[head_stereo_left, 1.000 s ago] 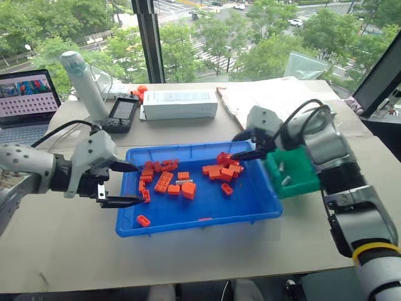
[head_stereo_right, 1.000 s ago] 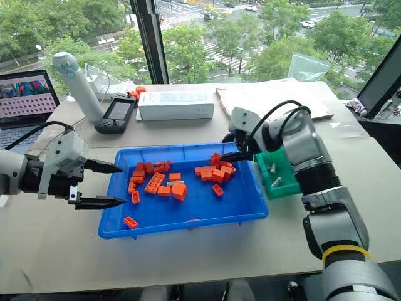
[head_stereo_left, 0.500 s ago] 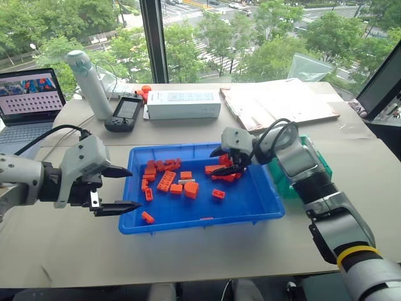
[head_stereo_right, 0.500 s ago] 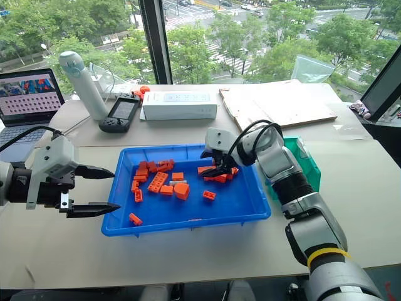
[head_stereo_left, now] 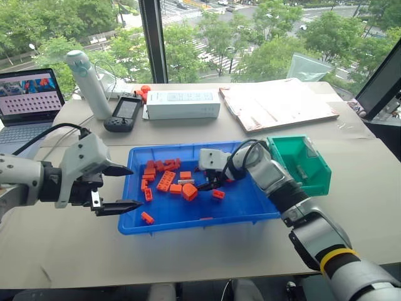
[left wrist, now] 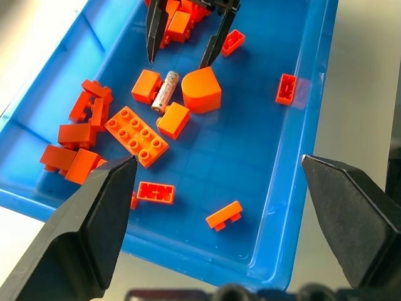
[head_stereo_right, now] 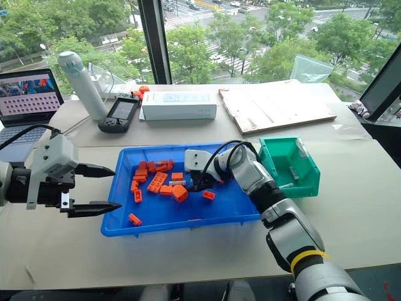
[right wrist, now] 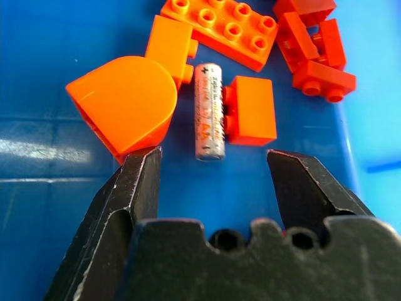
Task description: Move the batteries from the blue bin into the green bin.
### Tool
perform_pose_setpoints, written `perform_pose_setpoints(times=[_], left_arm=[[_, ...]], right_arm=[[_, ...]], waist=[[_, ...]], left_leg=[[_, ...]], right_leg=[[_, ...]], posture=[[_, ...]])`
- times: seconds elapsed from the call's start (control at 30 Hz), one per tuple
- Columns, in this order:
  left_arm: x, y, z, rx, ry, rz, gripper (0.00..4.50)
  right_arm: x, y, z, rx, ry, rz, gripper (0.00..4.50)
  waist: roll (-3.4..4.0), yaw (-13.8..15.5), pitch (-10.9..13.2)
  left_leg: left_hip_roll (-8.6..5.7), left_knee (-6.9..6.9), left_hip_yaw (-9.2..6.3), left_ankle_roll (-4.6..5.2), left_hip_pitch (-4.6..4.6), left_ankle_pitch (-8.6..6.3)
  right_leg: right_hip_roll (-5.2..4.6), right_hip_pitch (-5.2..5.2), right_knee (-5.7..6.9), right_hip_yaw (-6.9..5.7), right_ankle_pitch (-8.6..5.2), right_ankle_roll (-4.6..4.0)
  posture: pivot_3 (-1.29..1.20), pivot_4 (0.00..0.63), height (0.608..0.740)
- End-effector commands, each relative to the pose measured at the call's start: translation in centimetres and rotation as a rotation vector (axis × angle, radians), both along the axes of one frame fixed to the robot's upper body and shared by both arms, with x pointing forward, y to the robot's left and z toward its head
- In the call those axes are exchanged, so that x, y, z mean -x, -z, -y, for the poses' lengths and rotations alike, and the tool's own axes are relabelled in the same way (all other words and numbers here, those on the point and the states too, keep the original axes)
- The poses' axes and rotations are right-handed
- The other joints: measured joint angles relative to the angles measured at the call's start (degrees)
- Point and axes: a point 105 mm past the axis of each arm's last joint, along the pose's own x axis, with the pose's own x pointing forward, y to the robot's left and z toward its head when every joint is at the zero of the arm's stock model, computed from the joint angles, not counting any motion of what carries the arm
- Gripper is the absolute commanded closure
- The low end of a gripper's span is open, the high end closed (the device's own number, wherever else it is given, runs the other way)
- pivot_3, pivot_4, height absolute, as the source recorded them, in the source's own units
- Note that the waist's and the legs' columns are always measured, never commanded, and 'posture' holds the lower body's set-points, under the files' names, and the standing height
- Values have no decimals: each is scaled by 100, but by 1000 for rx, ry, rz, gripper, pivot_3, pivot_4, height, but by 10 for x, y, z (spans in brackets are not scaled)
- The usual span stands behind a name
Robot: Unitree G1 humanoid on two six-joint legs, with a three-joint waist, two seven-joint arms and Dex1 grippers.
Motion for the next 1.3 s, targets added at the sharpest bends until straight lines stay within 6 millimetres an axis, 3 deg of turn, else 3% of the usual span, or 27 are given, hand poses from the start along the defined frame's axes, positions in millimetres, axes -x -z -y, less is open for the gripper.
perform_pose_setpoints(times=[0.03,0.07,0.3,0.33,0.47,0.53,0.57,0.63,0.73,0.8,0.9,1.0,1.17,1.23,1.3], left_arm=[[2,-7,0,-6,-2,28,0],[2,-7,0,-6,-2,28,0],[3,-6,0,-8,0,27,0],[3,-5,1,-5,4,25,0],[1,-6,3,17,22,26,0],[-1,-8,7,46,42,33,0],[-4,-10,11,71,58,43,0],[-9,-13,17,105,79,64,0],[-31,-16,23,153,51,139,0],[-47,-24,29,203,27,194,0],[-64,-40,39,286,18,255,0],[-74,-45,48,303,34,294,0],[-80,-41,58,289,64,320,0],[-82,-37,57,252,56,335,0],[-83,-33,54,224,48,337,0]], right_arm=[[2,-4,-11,-47,-1,-35,1366],[1,-1,-13,-55,13,-53,1872],[-7,16,-1,-19,92,-109,4184],[-8,9,3,-38,93,-113,4227],[-8,-22,17,-106,92,-113,4228],[-10,-55,32,-196,122,-127,4228],[-15,-82,51,-299,193,-171,4229],[-23,-113,86,-400,307,-183,4230],[-31,-134,155,-370,516,-62,4232],[-25,-142,190,-361,602,-57,4235],[-17,-142,229,-353,715,-59,4237],[-13,-122,255,-296,807,-68,4237],[-15,-83,266,-218,890,-92,4237],[-17,-74,270,-201,916,-83,3233],[-19,-69,275,-187,941,-72,2603]], waist=[[0,-1,0],[0,1,0],[-2,10,-2],[-3,11,-2],[-3,22,-2],[-2,25,-1],[-2,25,-1],[1,51,3],[-1,174,2],[-9,224,-3],[-17,187,-4],[-17,131,-4],[-17,67,-3],[-17,51,-3],[-17,52,-3]], left_leg=[[1,0,0,0,0,0],[1,0,-1,0,0,0],[1,-3,0,-1,12,-1],[1,-4,-1,-2,15,-1],[1,-5,0,-3,15,0],[1,-4,0,-3,13,0],[1,-5,0,-3,9,1],[0,-2,-1,-3,8,1],[-4,5,-3,1,2,0],[-3,6,-8,5,4,-3],[-2,7,-5,8,1,-4],[-4,11,-1,13,0,0],[-6,8,5,54,4,25],[-6,9,9,55,3,25],[-7,8,10,55,3,25]], right_leg=[[1,0,0,0,0,0],[1,-1,0,0,0,0],[1,3,-1,0,0,-1],[1,4,-1,0,0,-1],[1,4,-1,0,0,-2],[1,2,-2,0,0,-2],[1,0,-1,1,0,-2],[0,6,-1,1,0,-2],[0,6,-3,0,0,0],[0,12,-19,-10,-1,1],[0,21,-22,-7,1,0],[0,29,-10,4,2,2],[0,24,-2,15,1,3],[0,19,0,21,1,3],[-1,19,0,21,1,3]], posture=[[0,150,740],[0,150,740],[0,150,740],[0,150,740],[0,150,740],[0,150,740],[0,150,740],[0,150,740],[0,150,740],[0,150,740],[0,150,740],[0,150,740],[0,150,740],[0,150,740],[0,150,740]])
